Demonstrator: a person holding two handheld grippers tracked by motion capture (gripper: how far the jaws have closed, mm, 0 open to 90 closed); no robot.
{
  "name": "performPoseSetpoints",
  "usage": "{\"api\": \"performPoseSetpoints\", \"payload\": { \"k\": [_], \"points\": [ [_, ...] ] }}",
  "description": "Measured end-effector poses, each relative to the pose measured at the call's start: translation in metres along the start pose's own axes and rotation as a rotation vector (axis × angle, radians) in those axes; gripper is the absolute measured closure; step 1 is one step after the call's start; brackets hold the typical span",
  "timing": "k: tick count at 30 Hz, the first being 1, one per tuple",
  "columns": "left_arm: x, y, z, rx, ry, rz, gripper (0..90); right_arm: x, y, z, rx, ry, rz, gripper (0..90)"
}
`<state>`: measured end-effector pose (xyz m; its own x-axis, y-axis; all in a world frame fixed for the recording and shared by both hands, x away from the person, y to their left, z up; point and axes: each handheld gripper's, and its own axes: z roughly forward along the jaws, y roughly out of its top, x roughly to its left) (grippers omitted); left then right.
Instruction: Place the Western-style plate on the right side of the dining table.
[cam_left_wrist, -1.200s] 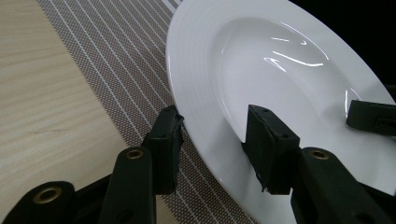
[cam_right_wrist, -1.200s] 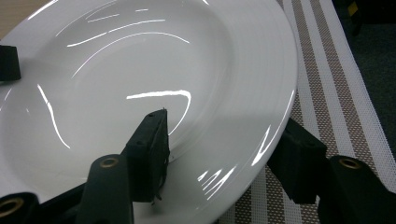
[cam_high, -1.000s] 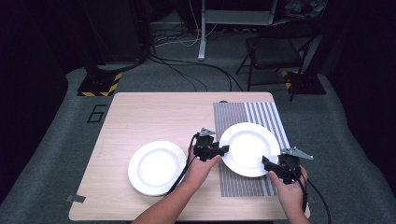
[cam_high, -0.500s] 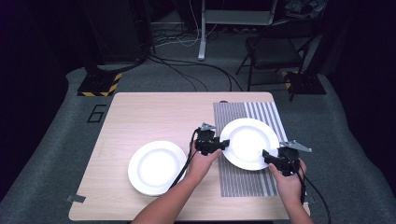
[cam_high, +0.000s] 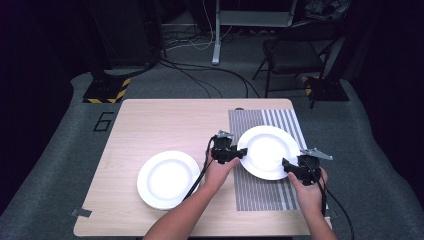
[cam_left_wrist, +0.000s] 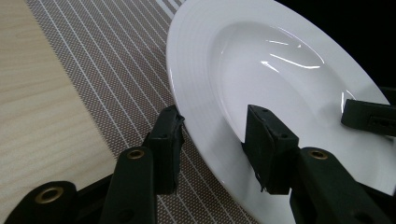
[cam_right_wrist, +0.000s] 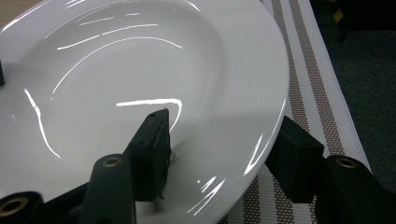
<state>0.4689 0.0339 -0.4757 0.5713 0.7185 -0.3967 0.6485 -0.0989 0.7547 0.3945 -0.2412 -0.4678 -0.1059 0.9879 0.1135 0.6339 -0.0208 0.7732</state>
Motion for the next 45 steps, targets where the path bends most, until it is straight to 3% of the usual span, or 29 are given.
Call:
{"api": "performPoseSetpoints", "payload": {
  "k": [13,36,40,45],
  "points": [
    [0.005,-0.008,0.018,0.019,0.011,-0.011,57.0,-0.007,-0.009,0.012,0.026,-0.016,0.004,43.4],
    [0.003,-0.013,0.034,0.020,0.037,0.002,57.0,-0.018,-0.013,0.026,0.053,-0.047,0.028,44.4],
    [0.003,-0.014,0.037,0.014,0.030,-0.016,57.0,-0.021,-0.013,0.027,0.052,-0.039,0.064,45.2],
    [0.004,-0.014,0.042,0.015,0.030,-0.015,57.0,-0.024,-0.013,0.028,0.046,-0.047,0.048,45.6]
  ]
}}
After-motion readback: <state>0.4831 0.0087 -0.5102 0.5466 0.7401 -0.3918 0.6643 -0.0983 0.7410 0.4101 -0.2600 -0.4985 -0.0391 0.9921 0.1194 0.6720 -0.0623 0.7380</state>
